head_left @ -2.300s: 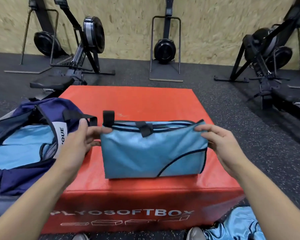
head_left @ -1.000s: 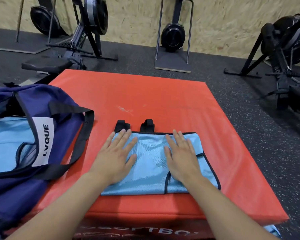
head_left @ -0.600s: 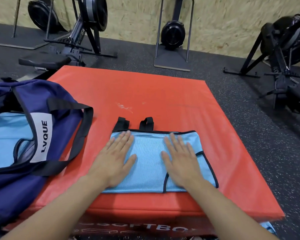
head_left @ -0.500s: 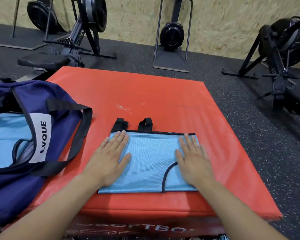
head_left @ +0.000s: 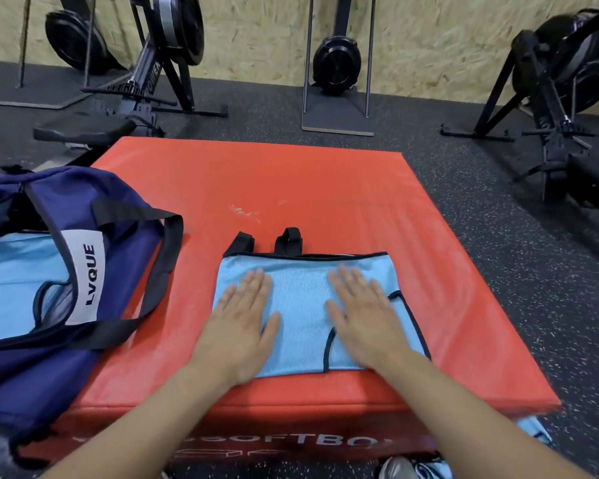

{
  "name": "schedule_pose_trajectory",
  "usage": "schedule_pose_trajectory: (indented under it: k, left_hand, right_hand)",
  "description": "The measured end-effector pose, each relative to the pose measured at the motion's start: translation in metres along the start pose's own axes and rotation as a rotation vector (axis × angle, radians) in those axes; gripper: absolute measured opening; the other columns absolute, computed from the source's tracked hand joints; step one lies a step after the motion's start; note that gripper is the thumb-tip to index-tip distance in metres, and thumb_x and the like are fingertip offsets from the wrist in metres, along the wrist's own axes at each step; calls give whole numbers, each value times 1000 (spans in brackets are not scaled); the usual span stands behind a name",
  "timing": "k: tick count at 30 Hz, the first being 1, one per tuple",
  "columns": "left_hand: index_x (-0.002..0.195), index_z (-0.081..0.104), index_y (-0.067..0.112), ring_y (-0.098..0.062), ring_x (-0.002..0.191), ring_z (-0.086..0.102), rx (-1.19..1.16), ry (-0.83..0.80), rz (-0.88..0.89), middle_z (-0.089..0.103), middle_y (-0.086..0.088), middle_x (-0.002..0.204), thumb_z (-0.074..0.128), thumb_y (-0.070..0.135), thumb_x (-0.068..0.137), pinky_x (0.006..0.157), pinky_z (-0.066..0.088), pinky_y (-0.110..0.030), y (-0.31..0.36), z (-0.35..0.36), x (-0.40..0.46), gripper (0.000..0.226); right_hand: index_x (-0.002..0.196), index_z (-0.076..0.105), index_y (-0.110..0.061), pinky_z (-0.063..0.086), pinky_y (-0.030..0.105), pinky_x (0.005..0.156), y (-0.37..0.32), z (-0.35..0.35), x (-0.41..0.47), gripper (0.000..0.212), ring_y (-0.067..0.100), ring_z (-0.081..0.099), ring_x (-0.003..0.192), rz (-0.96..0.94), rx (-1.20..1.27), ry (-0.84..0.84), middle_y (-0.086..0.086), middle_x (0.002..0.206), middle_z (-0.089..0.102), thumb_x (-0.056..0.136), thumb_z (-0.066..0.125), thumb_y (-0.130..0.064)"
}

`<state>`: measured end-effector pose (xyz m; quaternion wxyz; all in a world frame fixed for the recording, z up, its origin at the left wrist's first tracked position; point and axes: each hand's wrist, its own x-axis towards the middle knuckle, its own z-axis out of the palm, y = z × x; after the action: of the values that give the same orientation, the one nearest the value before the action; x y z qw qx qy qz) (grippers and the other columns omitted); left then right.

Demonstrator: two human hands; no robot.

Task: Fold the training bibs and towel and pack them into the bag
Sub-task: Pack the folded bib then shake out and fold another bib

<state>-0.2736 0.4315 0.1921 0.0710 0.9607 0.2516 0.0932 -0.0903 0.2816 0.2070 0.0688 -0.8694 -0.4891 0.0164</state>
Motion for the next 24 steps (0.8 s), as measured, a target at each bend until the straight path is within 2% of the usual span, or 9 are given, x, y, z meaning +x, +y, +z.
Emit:
schedule_pose_trajectory:
  k: [2,5,7,9,12,15,18,22,24]
  left_hand:
    - [159,-1,17,-9,151,-14,16,-8,-46,-10,4,165,-6,60,89,122,-13,-29,-14,-5,1,83]
    - [158,12,9,-15,154,1,125,52,-90,5,-4,166,-3,54,93,122,-7,-34,-22,-19,3,81]
    - [155,19,5,-19,153,12,124,135,-68,13,-8,164,8,47,99,122,0,-37,-11,-27,3,71]
    - [152,28,1,-24,151,22,61,140,-2,22,-12,161,18,38,102,120,7,-40,10,-27,0,63]
    - [147,41,-2,-26,146,34,24,54,58,38,-16,156,26,33,101,117,15,-40,28,-7,-9,60]
    - [155,25,6,-17,153,12,1,13,0,19,-6,164,18,45,101,121,5,-36,21,1,-12,67]
    - [158,2,17,-9,152,-11,-9,19,-30,-7,3,165,4,60,96,123,-7,-33,2,0,-11,76]
    - [157,-12,22,-4,148,-23,10,-40,-125,-20,9,163,-10,65,86,121,-16,-27,-27,-9,-13,83]
    - [158,-13,22,-4,148,-23,27,-74,-155,-20,8,163,-14,65,83,122,-14,-28,-39,-14,-12,86]
  right_hand:
    - [161,2,-24,-7,36,124,31,-8,-1,63,11,-10,153,133,-68,-15,-8,167,-5,103,9,-49]
    - [160,1,-18,-8,39,124,40,-14,-1,60,17,-10,154,218,-163,18,-2,168,-4,106,10,-40]
    - [160,11,-11,-3,41,124,14,-11,2,61,22,0,155,97,-149,134,4,168,6,104,15,-35]
    - [158,21,-9,2,42,122,-23,-3,1,63,22,8,154,-92,-36,162,5,166,15,100,21,-33]
    - [159,21,-14,-2,39,122,-57,10,-9,65,15,0,154,-266,27,49,0,167,12,99,15,-38]
    - [160,13,-25,-8,36,124,-29,7,-4,74,10,-6,154,-168,39,-6,-6,168,4,92,2,-51]
    - [161,8,-27,-4,36,125,19,0,0,77,10,-7,154,7,-26,6,-9,168,-1,90,-4,-55]
    - [161,7,-25,0,37,125,52,-6,-9,60,12,-3,154,165,-36,26,-8,168,0,105,15,-47]
    - [161,4,-25,-1,38,125,55,-8,-11,60,14,-4,154,209,-56,0,-7,168,-2,105,14,-47]
